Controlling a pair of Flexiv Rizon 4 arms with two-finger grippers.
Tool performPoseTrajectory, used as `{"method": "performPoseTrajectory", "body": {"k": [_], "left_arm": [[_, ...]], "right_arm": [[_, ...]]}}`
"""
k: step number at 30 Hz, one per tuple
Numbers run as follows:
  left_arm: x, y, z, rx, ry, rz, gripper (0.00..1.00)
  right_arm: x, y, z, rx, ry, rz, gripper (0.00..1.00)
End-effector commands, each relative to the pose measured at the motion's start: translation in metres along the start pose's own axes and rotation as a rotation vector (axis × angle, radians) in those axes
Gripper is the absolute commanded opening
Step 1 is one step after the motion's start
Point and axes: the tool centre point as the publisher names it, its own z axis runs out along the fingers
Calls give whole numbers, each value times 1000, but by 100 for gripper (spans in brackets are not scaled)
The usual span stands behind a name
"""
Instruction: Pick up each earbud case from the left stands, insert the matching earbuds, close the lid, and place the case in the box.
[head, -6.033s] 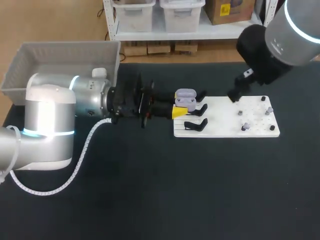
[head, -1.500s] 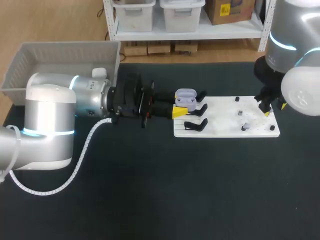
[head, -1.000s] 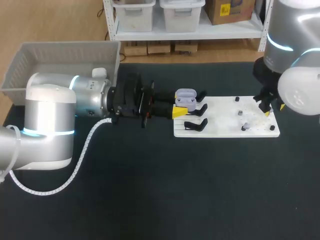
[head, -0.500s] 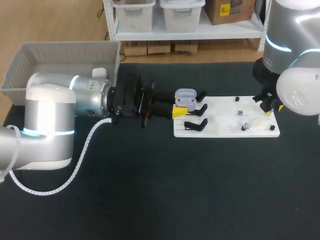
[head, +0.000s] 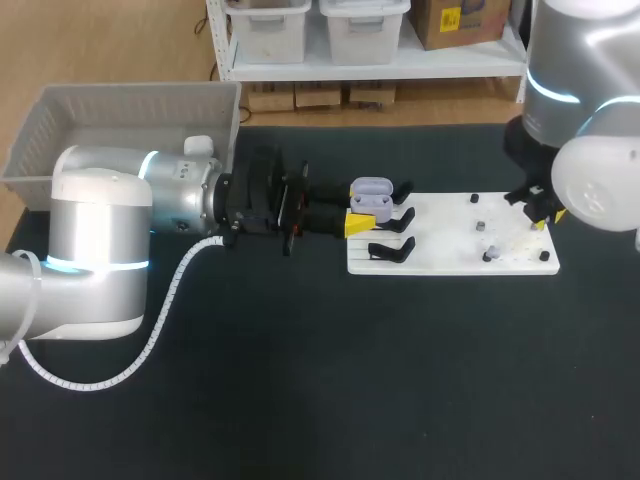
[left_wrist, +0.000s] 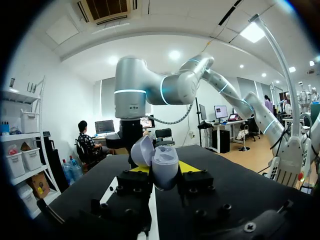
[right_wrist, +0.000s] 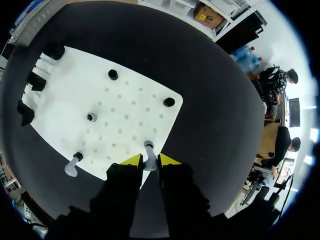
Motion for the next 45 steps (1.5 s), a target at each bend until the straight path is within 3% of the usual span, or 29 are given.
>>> {"method": "performPoseTrajectory", "body": {"k": [1,9,16,21,26,45], "left_arm": [[0,-1,0,-5,-1,2,0],[0,-1,0,-5,-1,2,0],[0,-1,0,-5,-1,2,0],[0,-1,0,-5,-1,2,0],[0,-1,0,-5,-1,2,0],[0,-1,0,-5,-1,2,0]], "right_arm": [[18,6,-20,37,-22,8,0],[39,23,-66,84,-9,32,0],[46,52,-108,54,168,161,0],[46,81,-127,37,235,248,0],[47,111,-138,32,251,243,0],[47,111,-138,32,251,243,0]]}}
